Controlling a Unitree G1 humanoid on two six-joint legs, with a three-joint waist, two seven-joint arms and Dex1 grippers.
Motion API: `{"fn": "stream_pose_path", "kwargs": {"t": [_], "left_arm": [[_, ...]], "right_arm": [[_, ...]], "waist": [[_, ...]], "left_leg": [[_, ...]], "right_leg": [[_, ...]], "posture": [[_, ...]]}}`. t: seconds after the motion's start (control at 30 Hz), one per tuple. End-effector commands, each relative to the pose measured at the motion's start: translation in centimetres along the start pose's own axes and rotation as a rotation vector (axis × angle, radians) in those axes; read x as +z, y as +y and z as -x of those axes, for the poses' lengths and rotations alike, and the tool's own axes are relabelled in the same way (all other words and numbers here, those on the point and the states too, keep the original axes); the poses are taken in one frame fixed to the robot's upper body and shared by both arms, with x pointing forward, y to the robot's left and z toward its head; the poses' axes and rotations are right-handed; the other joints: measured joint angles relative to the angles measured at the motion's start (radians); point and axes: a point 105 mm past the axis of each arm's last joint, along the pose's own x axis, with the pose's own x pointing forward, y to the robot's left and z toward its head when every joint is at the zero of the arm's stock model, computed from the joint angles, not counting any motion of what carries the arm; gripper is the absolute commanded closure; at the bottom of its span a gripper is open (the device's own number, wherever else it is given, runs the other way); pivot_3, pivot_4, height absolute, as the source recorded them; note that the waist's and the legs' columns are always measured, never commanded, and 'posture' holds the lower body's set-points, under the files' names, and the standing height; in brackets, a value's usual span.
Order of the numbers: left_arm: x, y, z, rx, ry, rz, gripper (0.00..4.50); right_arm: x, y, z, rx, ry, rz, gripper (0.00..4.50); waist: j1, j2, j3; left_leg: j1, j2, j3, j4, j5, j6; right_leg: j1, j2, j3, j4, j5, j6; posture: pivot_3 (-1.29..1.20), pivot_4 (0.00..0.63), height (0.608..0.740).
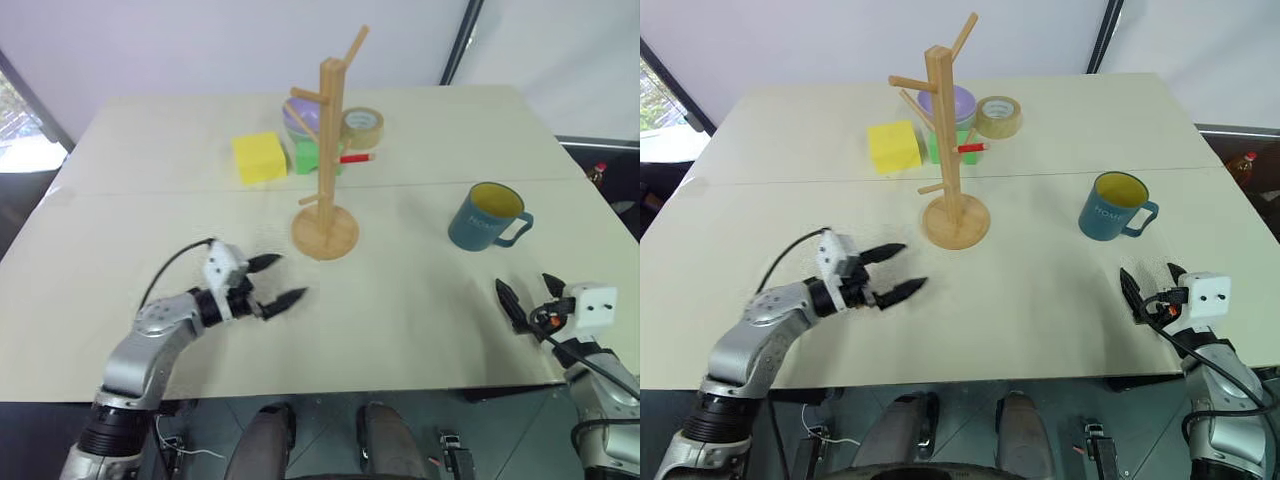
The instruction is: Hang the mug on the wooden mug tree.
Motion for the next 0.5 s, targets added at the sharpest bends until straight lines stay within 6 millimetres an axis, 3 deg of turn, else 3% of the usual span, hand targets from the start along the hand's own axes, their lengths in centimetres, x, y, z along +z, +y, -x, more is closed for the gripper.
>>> {"fn": "stream_pose_path", "kwargs": {"t": [0.03,0.2,0.5], "left_arm": [[2.0,-2.2,-2.1,-0.135,-0.055,-0.051,0.0],[2.5,-2.8,-3.8,-0.196,-0.067,-0.069,0.0],[3.3,-2.6,-4.0,-0.197,-0.086,-0.104,0.0]], "right_arm": [[0.9,-0.9,-0.9,-0.084,-0.042,0.024,0.12],[1.3,-1.3,-2.9,-0.116,-0.066,0.016,0.12],[2.2,-1.5,-5.7,-0.137,-0.077,0.037,0.12]], "waist": [[0.0,0.0,0.0],[-0.002,0.0,0.0],[-0.001,0.0,0.0]], "left_leg": [[0.0,0.0,0.0,0.0,0.0,0.0],[0.0,0.001,0.001,0.0,0.0,0.0],[0.0,0.001,0.001,0.0,0.0,0.0]], "right_leg": [[0.0,0.0,0.0,0.0,0.0,0.0],[0.0,0.001,0.0,0.0,0.001,0.0],[0.0,0.002,0.0,0.0,0.002,0.002]], "posture": [[0.0,0.15,0.74],[0.0,0.15,0.74],[0.0,0.15,0.74]]}}
